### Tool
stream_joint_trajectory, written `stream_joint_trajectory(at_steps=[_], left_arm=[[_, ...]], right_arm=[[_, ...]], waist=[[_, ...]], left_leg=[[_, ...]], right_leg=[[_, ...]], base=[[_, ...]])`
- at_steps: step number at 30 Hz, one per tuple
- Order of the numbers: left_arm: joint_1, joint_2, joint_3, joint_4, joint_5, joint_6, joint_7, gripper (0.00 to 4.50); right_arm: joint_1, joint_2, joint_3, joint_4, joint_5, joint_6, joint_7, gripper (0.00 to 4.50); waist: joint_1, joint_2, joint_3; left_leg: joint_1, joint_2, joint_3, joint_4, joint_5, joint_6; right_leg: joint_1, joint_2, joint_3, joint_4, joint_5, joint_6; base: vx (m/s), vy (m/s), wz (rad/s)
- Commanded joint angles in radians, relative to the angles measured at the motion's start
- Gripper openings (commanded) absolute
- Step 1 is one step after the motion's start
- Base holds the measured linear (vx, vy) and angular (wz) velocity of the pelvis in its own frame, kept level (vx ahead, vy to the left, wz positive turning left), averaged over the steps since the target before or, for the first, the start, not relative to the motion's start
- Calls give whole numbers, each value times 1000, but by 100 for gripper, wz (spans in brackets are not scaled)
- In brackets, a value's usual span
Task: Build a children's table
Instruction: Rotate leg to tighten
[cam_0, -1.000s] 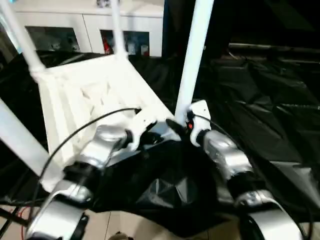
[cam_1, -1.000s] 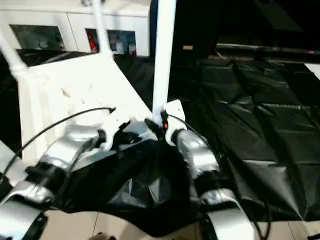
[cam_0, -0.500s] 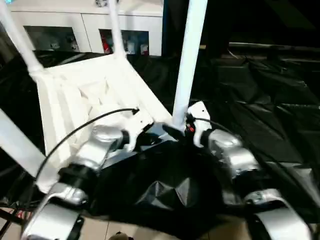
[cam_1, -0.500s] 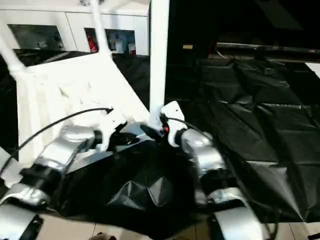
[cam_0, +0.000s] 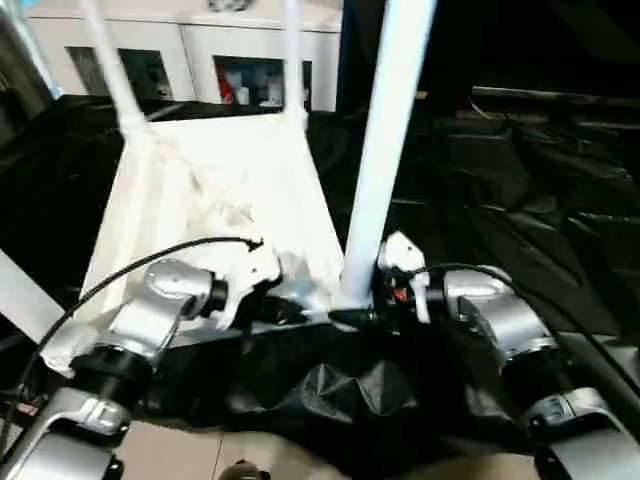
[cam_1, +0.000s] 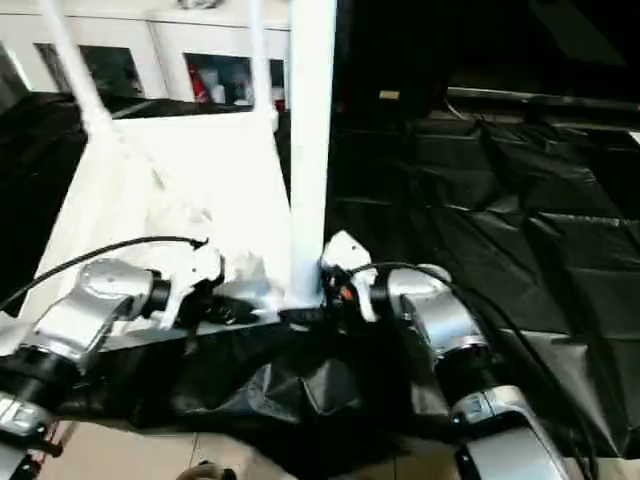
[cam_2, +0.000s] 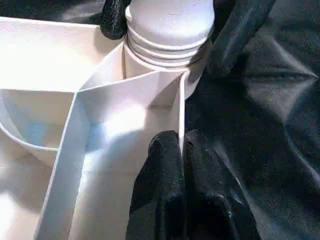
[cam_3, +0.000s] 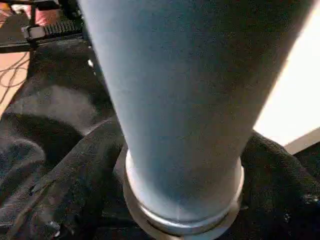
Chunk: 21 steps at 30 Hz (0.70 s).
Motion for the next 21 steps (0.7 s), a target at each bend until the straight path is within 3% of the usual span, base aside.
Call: stream_joint_trajectory(at_steps=[1,5,10,12,15,19,20,21], left_arm=[[1,5,-10,-39,-24,-12,-41,0],[2,6,-9,-40,-28,-8,-42,0],[-5,-13,-4,-31,-24,16,-12,0],[-38,-82,21,7,-5,48,123,0],[-64,-125,31,33,10,70,201,0],[-106,-179,43,81,28,89,296,0],[-139,-219,53,118,34,95,358,0],[-148,-232,56,127,36,97,377,0]], right_arm=[[13,-10,14,-21,13,19,8,339],[26,-1,19,-41,21,34,15,295],[44,22,24,-52,14,41,-6,277],[27,93,-16,15,-15,39,-192,273],[11,145,-53,54,-12,61,-308,272],[-7,209,-88,102,-11,68,-455,270],[-17,259,-106,137,-19,63,-567,270],[-20,276,-111,148,-24,57,-604,270]], waist=[[-2,7,-67],[-1,8,-67],[0,9,-67],[-6,6,-61],[-13,0,-60],[-26,-2,-60],[-27,-1,-60],[-27,-4,-62]], left_leg=[[19,25,-11,-67,-281,-1],[19,24,-11,-66,-278,0],[19,25,-11,-67,-290,-6],[18,23,-12,-70,-315,-19],[23,21,-18,-73,-345,-34],[19,18,-19,-73,-326,-32],[21,16,-16,-70,-319,-32],[20,15,-19,-71,-314,-36]], right_leg=[[42,-51,33,-67,-185,-231],[42,-51,33,-67,-182,-232],[41,-52,34,-68,-197,-227],[37,-54,35,-73,-244,-222],[36,-59,36,-86,-358,-185],[36,-58,35,-88,-373,-167],[31,-57,37,-91,-369,-163],[35,-59,35,-88,-364,-165]], base=[[0,0,0],[0,0,0],[0,0,0],[0,0,0],[0,0,0],[0,0,0],[0,0,0],[0,0,0]])
